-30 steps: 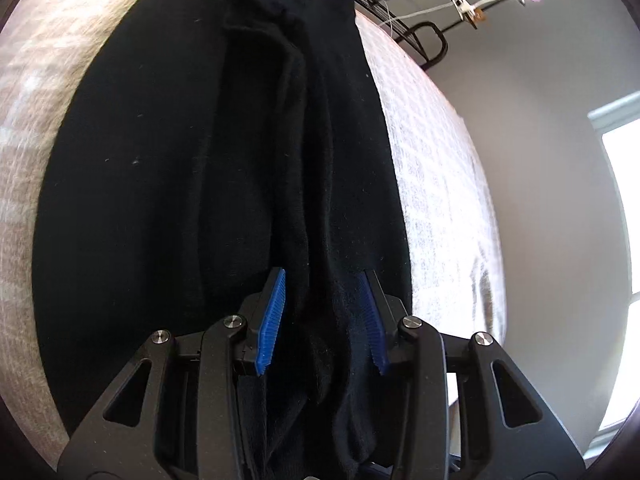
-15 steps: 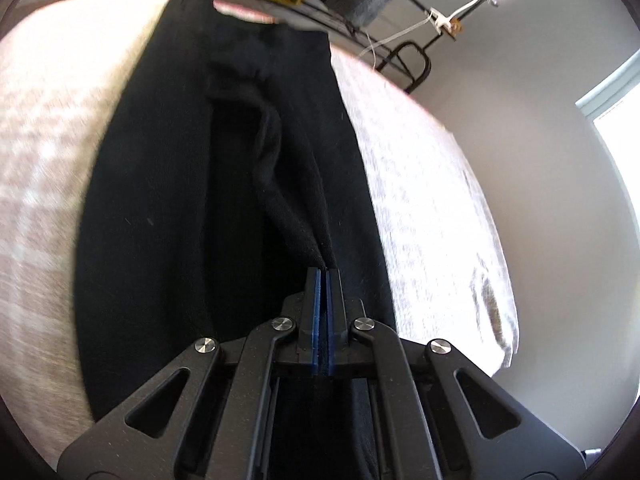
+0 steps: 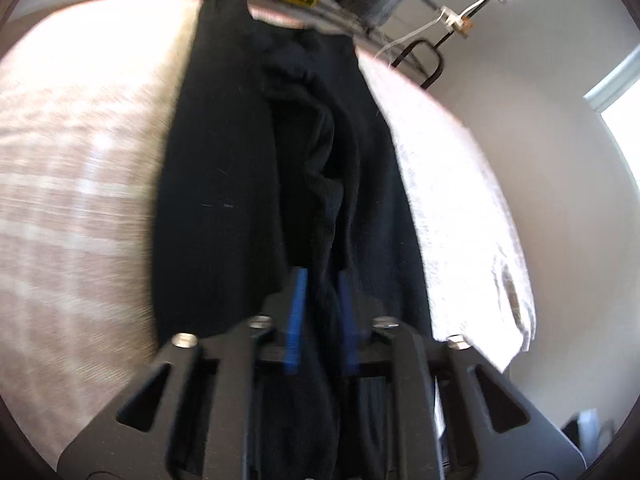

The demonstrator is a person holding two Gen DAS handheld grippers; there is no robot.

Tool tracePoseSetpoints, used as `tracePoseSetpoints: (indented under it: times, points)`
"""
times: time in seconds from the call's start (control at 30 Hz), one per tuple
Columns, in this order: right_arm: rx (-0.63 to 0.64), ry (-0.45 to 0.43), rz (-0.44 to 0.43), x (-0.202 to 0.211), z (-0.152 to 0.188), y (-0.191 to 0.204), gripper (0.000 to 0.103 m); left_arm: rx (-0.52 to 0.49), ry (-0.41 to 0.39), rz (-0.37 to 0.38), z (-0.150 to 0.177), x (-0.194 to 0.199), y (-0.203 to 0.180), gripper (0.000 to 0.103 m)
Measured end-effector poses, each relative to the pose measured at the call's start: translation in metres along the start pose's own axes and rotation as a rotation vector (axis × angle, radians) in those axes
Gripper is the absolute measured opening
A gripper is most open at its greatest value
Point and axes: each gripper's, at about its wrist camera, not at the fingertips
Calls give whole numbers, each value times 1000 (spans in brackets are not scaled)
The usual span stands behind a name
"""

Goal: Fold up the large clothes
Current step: 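Grasp the hem with both tools and lift it toward the collar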

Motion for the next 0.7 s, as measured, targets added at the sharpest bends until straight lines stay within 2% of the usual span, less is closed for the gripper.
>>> tracePoseSetpoints:
  times: [0.03, 0.07, 0.13, 0.2, 0.3, 0.4, 0.53, 0.6, 0.63, 0.67, 0.7]
  points:
    - [-2, -34, 6, 13, 5, -2, 42, -2, -26, 0, 5, 15, 6, 38]
    - [-12, -50, 40, 24, 12, -7, 42, 3, -56, -1, 11, 32, 15, 41]
    - [-74, -62, 94, 35, 25, -27, 43, 23, -81, -14, 19, 50, 32, 43]
    - [-211, -66, 71, 34, 40, -56, 43, 56, -85, -33, 33, 62, 55, 43]
    - [-344, -85, -7, 24, 51, -83, 43, 121, -26, -43, 53, 59, 84, 43]
    - [-399, -101, -86, 10, 50, -95, 43, 225, 61, 21, 72, 46, 108, 43]
    - [-408, -107, -121, -6, 43, -96, 42, 255, 107, 130, 87, 40, 109, 43]
    - [-403, -112, -127, -13, 39, -93, 40, 241, 145, 167, 92, 35, 104, 37]
    - [-406, -107, -138, -17, 36, -93, 26, 211, 167, 168, 95, 31, 99, 21]
    - [-413, -91, -153, -24, 34, -93, 14, 183, 176, 156, 97, 28, 94, 11]
    - [-421, -91, -155, -26, 33, -92, 13, 148, 168, 142, 98, 27, 89, 12]
Point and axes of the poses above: each gripper's, at about its wrist camera, not at the fingertips, and x roughly against the way its jaws point, y to its left, z to its underside, and after that the axes turned 13 degrees about x, right-handed
